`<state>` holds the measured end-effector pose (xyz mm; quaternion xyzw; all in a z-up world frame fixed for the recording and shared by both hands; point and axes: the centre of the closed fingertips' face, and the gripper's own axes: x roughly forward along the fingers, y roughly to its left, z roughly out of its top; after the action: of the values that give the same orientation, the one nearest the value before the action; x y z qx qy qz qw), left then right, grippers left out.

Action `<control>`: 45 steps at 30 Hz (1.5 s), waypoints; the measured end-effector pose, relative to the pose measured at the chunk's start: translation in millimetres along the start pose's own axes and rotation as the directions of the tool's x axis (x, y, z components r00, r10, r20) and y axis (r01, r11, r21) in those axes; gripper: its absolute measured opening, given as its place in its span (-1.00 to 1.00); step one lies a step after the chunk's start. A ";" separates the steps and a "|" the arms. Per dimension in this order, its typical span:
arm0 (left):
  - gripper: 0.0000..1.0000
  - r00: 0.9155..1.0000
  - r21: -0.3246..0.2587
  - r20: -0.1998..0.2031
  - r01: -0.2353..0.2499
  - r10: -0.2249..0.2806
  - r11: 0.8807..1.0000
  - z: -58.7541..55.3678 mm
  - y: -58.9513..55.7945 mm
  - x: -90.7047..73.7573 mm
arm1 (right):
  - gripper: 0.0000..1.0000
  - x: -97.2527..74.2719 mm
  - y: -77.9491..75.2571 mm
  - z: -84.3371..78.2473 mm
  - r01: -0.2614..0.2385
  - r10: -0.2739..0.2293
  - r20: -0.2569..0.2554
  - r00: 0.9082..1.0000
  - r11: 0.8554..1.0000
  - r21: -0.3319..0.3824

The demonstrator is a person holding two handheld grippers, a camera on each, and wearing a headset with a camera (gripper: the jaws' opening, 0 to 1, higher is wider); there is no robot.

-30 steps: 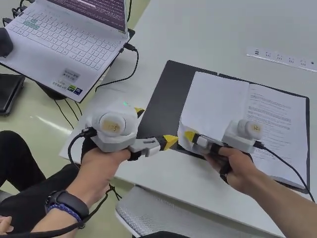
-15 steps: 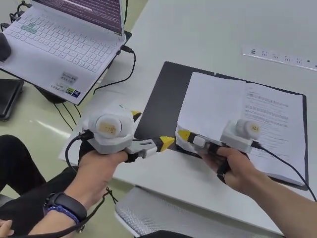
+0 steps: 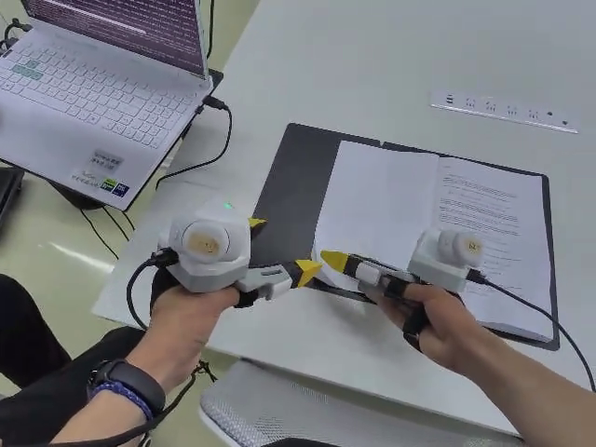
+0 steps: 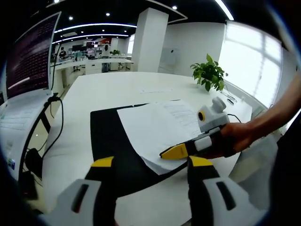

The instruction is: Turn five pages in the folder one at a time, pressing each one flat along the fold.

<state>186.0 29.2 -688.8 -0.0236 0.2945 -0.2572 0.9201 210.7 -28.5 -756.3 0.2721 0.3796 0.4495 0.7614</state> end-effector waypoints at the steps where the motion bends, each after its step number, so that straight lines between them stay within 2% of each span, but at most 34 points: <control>1: 0.16 1.000 0.008 -0.004 0.006 -0.006 1.000 -1.0 -1.4 2.2 | -0.43 -5.2 -2.2 4.4 0.008 -0.007 0.008 1.000 1.000 -0.016; 10: -0.02 0.998 0.019 -0.024 0.056 -0.055 0.998 -0.8 -10.1 25.2 | -0.43 -48.2 -18.2 32.5 0.093 -0.087 0.052 0.995 0.989 -0.119; 15: -0.26 0.997 0.017 -0.019 0.073 -0.073 0.997 3.6 -12.6 40.2 | -0.45 -67.0 -29.8 41.5 0.130 -0.122 0.070 0.990 0.984 -0.125; 18: -0.37 0.996 0.019 -0.028 0.085 -0.085 0.996 2.0 -13.6 50.8 | -0.45 -75.9 -35.6 45.0 0.145 -0.136 0.081 0.987 0.982 -0.118; 25: -0.68 0.990 0.005 -0.072 0.120 -0.120 0.993 -15.2 -17.9 68.3 | -0.47 -89.1 -44.0 46.4 0.166 -0.156 0.096 0.983 0.981 -0.102; 32: -0.80 0.985 -0.022 -0.111 0.128 -0.130 0.992 -37.9 -18.0 80.0 | -0.48 -96.1 -53.0 41.9 0.179 -0.171 0.096 0.981 0.980 -0.084; 40: -0.86 0.979 -0.055 -0.156 0.126 -0.133 0.991 -61.3 -17.3 85.6 | -0.50 -101.7 -59.1 36.3 0.193 -0.186 0.085 0.979 0.978 -0.079; 45: -0.92 0.977 -0.063 -0.172 0.121 -0.130 0.991 -67.9 -16.5 85.8 | -0.51 -101.9 -62.7 33.6 0.196 -0.191 0.083 0.978 0.978 -0.070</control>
<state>200.4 -19.6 -787.1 -0.0435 0.3791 -0.3079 0.8716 237.0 -149.9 -750.8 0.2209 0.3572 0.3770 0.8255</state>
